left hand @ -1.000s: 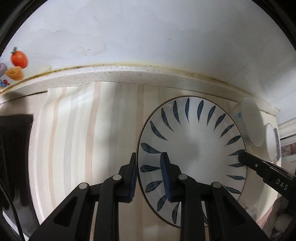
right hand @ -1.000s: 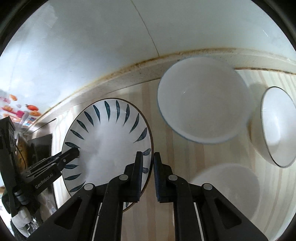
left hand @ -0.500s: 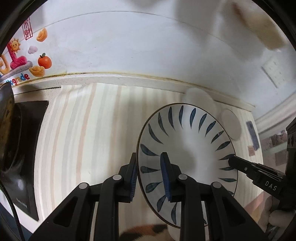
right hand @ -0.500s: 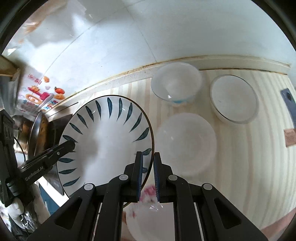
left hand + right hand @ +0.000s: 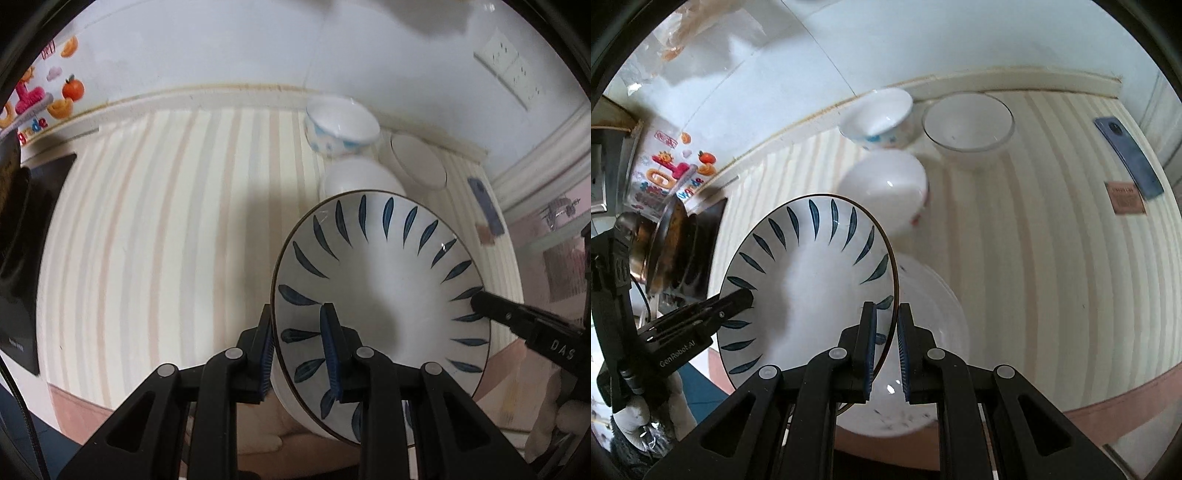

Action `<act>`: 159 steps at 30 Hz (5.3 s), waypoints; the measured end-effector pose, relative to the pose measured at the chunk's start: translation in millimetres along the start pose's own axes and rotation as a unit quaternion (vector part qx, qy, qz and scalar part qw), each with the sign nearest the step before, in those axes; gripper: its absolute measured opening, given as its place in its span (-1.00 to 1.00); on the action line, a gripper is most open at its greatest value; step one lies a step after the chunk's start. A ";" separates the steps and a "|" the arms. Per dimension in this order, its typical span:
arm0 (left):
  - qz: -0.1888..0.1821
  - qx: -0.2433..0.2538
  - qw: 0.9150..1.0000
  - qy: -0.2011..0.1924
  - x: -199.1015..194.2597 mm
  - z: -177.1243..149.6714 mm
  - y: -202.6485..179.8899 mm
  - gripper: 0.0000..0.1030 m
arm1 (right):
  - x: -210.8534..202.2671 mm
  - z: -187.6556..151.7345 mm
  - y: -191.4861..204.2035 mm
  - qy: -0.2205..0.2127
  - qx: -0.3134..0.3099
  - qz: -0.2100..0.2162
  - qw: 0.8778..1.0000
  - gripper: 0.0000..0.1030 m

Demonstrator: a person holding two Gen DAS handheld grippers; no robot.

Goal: Organize plates and bowls

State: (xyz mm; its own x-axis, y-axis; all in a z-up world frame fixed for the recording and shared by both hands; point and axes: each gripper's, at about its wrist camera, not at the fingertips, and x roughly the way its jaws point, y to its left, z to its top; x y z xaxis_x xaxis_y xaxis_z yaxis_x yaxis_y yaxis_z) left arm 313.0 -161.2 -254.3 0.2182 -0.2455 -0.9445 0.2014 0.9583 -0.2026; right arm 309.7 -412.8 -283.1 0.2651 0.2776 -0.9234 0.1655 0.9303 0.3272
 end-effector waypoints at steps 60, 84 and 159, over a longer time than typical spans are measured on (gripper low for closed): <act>0.038 -0.005 0.999 0.004 -70.4 -52.4 -32.4 -0.48 | -56.8 -69.8 15.7 -0.013 -0.019 -0.013 1.000 0.04; -0.007 0.059 0.997 -0.052 -156.1 -89.6 -48.8 0.45 | -166.8 -138.4 73.3 -0.093 0.001 -0.054 0.994 0.69; -0.028 0.137 0.983 0.117 135.3 -17.3 -246.6 -0.68 | 6.7 -45.7 -212.3 0.021 0.112 -0.009 0.993 -0.62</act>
State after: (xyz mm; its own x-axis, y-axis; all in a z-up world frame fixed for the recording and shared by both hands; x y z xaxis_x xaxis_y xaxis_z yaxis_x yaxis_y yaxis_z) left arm 276.4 -428.2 -336.6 -0.0195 -0.2267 -0.9738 0.4645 0.8604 -0.2096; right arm 233.0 -597.5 -367.9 0.2218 0.2745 -0.9357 0.3791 0.8598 0.3421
